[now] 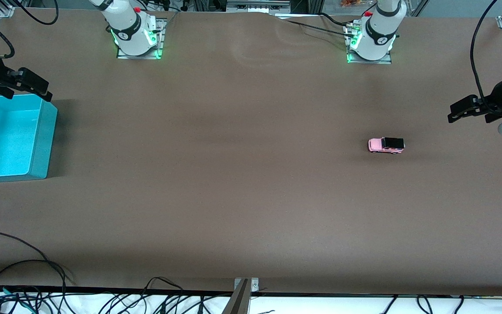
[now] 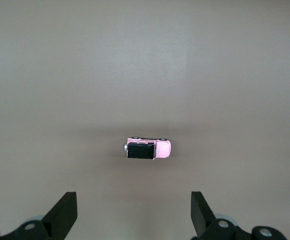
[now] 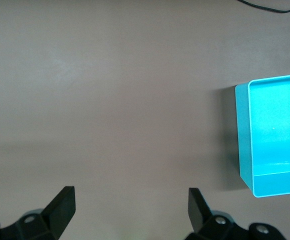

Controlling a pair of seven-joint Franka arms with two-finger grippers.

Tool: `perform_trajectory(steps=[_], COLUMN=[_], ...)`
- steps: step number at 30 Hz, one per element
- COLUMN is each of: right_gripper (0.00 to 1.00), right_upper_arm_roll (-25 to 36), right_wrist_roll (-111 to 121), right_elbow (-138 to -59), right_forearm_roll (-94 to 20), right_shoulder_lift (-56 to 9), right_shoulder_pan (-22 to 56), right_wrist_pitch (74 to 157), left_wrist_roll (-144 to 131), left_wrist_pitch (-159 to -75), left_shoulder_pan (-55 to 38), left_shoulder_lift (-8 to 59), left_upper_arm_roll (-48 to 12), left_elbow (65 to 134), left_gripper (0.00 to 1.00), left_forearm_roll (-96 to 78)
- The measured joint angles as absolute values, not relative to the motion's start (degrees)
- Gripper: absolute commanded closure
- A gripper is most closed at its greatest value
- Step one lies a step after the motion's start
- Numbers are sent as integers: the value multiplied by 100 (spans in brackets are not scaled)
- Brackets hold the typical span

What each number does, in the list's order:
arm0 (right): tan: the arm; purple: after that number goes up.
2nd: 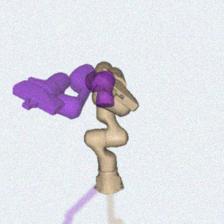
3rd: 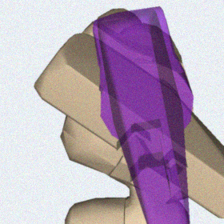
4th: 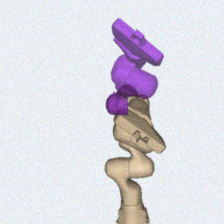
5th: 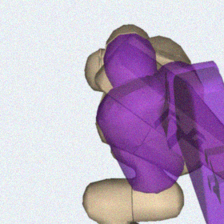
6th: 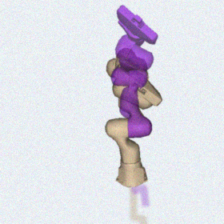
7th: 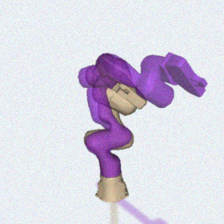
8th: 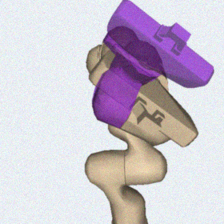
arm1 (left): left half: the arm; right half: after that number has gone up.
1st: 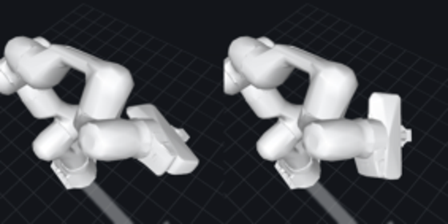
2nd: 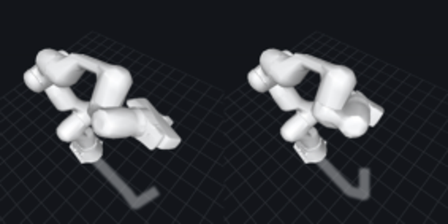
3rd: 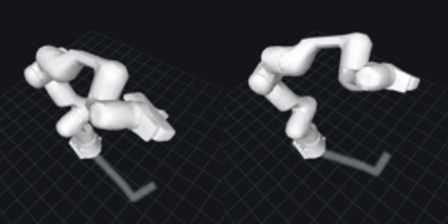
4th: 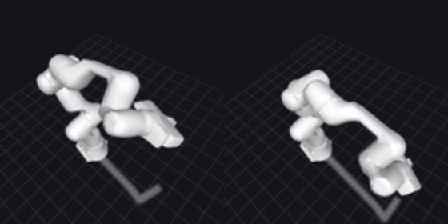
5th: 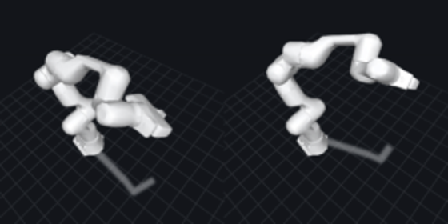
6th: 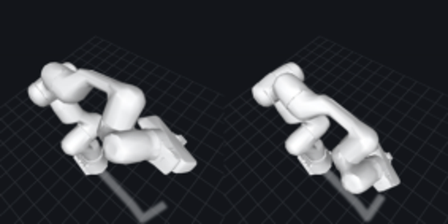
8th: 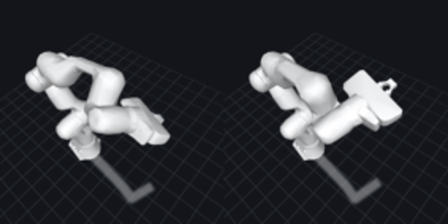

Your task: Wind and store pink jeep toy

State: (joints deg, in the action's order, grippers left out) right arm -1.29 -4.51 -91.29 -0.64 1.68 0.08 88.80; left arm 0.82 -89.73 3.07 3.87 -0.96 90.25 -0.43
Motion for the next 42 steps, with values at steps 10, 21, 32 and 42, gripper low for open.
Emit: perform_trajectory(steps=[10,21,32,42], right_gripper=[0,0,0,0], right_upper_arm_roll=[-129,-129,-78,-51], right_wrist_roll=[-360,-356,-359,-358], right_elbow=[-9129,-9129,-9124,-9108], right_forearm_roll=[-64,-64,-64,-64], right_shoulder_lift=[171,171,171,157], right_shoulder_pan=[9,9,-27,-21], right_wrist_pitch=[8748,8750,8834,9014], left_wrist_roll=[80,80,80,80], left_wrist_pitch=[-8973,-8973,-8982,-8985], left_shoulder_pan=[308,428,439,440], left_shoulder_lift=[390,393,465,495], left_upper_arm_roll=[-95,-90,-91,-91], left_elbow=[8991,8779,8782,8782], left_gripper=[0,0,0,0], left_forearm_roll=[-43,-33,-33,-33])
